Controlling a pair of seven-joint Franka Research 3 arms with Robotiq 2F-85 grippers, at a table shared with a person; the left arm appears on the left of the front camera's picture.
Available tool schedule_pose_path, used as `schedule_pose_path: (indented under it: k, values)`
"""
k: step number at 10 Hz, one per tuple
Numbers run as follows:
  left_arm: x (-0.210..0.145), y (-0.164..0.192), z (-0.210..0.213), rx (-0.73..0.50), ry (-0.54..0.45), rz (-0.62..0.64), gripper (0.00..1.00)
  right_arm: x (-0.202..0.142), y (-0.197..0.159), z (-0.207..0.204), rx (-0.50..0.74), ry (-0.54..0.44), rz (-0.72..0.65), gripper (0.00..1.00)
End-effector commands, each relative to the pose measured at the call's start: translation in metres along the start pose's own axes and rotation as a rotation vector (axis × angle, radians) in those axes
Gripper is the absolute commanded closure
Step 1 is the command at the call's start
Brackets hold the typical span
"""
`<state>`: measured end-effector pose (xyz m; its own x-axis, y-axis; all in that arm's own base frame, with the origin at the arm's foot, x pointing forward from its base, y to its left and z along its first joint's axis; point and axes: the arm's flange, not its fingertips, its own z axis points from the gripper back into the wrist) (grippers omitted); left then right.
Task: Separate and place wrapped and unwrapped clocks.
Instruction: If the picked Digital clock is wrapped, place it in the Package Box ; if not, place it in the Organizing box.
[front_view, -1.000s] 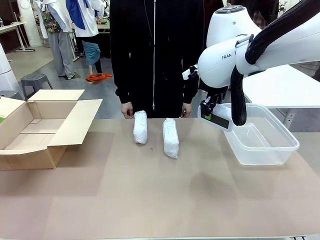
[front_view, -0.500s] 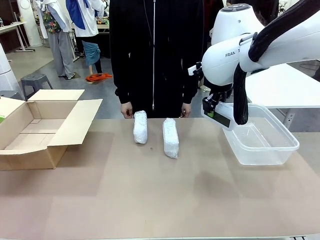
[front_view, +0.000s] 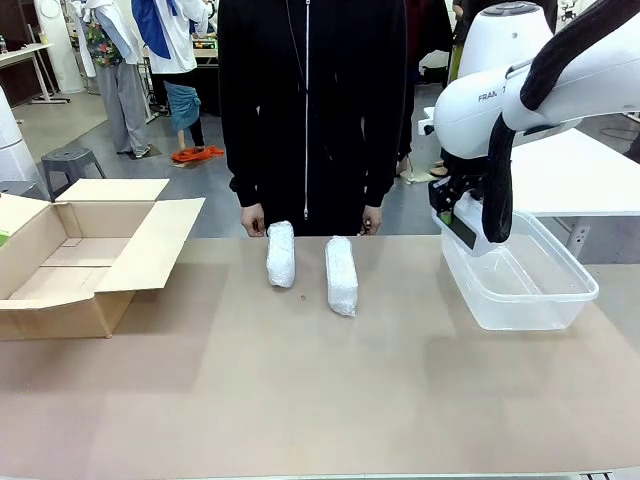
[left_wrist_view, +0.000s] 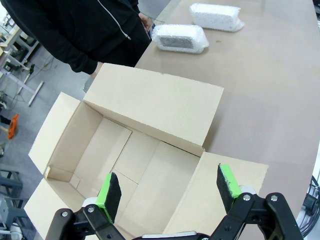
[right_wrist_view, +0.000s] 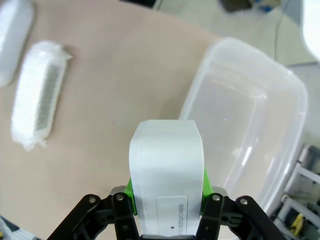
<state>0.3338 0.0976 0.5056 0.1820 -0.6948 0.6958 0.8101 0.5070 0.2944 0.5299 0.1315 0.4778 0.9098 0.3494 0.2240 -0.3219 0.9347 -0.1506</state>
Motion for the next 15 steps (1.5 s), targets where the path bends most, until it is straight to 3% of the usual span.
schedule_pose_path:
  k: [1, 4, 9, 15]
  values:
    - [-0.003, 0.002, -0.001, -0.009, -0.020, -0.013, 0.00, 0.011, -0.022, 0.002, 0.018, -0.005, -0.119, 0.49]
    - [-0.003, 0.002, -0.001, -0.009, -0.020, -0.013, 0.00, 0.016, -0.066, -0.008, 0.054, 0.000, -0.224, 0.49]
    - [-0.003, 0.002, -0.001, -0.009, -0.020, -0.013, 0.00, 0.021, -0.106, -0.044, 0.159, 0.043, -0.328, 0.49]
    - [-0.003, 0.002, -0.001, -0.009, -0.020, -0.013, 0.00, 0.002, -0.122, -0.094, 0.047, 0.091, -0.317, 0.49]
